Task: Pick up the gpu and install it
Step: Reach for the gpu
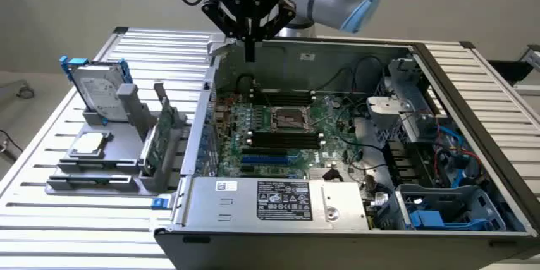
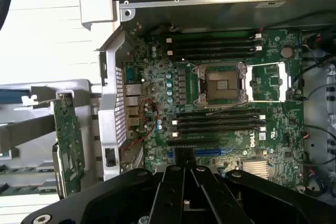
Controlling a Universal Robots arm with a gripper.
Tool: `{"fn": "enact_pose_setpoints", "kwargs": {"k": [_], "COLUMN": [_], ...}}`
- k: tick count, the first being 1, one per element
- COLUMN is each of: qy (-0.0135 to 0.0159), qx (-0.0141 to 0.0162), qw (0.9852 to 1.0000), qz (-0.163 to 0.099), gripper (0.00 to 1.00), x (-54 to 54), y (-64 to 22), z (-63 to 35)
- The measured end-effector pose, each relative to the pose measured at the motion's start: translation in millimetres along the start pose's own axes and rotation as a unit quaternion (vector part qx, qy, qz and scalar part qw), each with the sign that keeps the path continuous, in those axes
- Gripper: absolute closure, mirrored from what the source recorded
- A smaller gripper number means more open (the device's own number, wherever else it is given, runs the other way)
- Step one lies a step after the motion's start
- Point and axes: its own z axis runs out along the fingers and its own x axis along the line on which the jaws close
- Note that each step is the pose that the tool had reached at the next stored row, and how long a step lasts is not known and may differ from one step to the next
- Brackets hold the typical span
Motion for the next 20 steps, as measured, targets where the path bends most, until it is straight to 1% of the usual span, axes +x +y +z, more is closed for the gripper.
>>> {"fn": "enact_pose_setpoints", "kwargs": {"k": [10,20], "qy": [0.0005,0.0005], "qx": [0.0000,0.0001], "qw": [1.0000,1.0000], "qz": [0.000,0.000], "gripper": [0.89,0.89], "x": [0.5,44.9], "y": [0.0,-3.2], "z": [0.0,0.2]}}
